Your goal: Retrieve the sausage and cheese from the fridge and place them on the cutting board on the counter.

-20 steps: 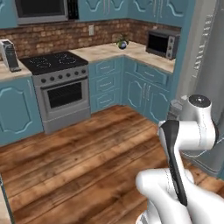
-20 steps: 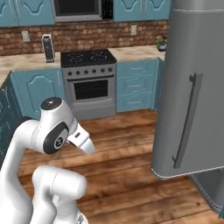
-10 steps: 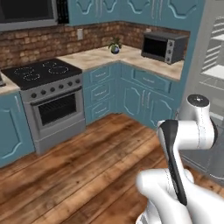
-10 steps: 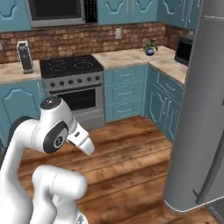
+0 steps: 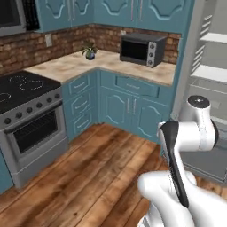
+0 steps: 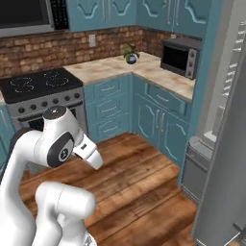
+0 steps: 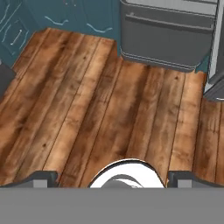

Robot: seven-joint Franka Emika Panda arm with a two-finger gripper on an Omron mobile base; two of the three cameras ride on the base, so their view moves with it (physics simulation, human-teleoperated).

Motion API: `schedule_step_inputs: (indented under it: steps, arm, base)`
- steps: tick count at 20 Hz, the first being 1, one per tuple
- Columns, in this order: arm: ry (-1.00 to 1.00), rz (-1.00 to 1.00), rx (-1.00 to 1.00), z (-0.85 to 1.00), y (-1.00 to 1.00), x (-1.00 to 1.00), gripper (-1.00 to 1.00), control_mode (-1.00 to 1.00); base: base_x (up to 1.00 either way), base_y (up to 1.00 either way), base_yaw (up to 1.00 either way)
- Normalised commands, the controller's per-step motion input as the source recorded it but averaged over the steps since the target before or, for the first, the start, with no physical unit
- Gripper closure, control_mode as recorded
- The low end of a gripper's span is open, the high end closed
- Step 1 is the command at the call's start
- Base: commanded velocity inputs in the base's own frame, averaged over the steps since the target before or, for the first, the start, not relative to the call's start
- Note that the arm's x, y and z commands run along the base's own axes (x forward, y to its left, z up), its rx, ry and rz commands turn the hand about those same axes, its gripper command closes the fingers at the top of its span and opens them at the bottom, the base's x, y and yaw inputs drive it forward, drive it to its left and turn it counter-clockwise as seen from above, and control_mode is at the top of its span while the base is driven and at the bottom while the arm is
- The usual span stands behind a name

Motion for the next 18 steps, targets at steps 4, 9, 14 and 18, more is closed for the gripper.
schedule_step_inputs:
  steps: [4, 9, 14, 18]
  arm:
    - [0.0, 0.0, 0.0, 0.0, 0.0, 0.0, -1.0, 1.0]
    - [0.0, 0.0, 0.0, 0.0, 0.0, 0.0, -1.0, 1.0]
    - [0.0, 0.0, 0.0, 0.0, 0.0, 0.0, -1.0, 1.0]
    - [0.0, 0.0, 0.0, 0.0, 0.0, 0.0, -1.0, 1.0]
  base:
    - [0.56, 0.3, -0.58]
    - [0.68, 0.3, -0.45]
    - [0.91, 0.19, -0.09]
    - [0.58, 0.21, -0.48]
